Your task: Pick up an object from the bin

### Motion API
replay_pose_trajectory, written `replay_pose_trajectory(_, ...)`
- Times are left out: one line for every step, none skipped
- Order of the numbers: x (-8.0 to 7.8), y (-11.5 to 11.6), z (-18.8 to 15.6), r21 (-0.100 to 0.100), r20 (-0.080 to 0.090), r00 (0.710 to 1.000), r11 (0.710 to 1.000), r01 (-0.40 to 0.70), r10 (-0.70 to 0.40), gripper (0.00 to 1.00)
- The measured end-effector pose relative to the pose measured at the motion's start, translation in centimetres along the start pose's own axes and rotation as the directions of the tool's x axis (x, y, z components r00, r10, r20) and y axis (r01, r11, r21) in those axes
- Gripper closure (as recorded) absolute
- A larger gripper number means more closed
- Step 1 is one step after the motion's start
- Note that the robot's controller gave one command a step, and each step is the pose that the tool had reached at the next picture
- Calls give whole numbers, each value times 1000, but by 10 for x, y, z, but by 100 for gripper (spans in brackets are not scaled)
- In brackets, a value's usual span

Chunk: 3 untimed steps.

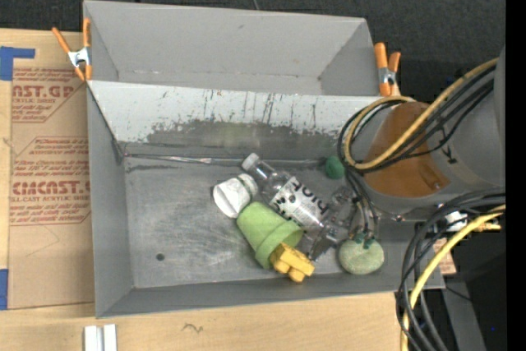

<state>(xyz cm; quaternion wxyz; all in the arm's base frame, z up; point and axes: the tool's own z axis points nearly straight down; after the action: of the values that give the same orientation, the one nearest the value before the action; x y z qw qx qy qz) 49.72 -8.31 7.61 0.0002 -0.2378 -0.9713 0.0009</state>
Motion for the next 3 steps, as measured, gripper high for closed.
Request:
replay_pose_trajectory(1,0,-14,0,-4,1000,1000,0,0,100)
replay_pose_trajectory(2,0,-29,0,-6,1000,1000,1,-1,100)
replay_pose_trajectory(1,1,-48,-1,-4,1000,1000,1,-1,100)
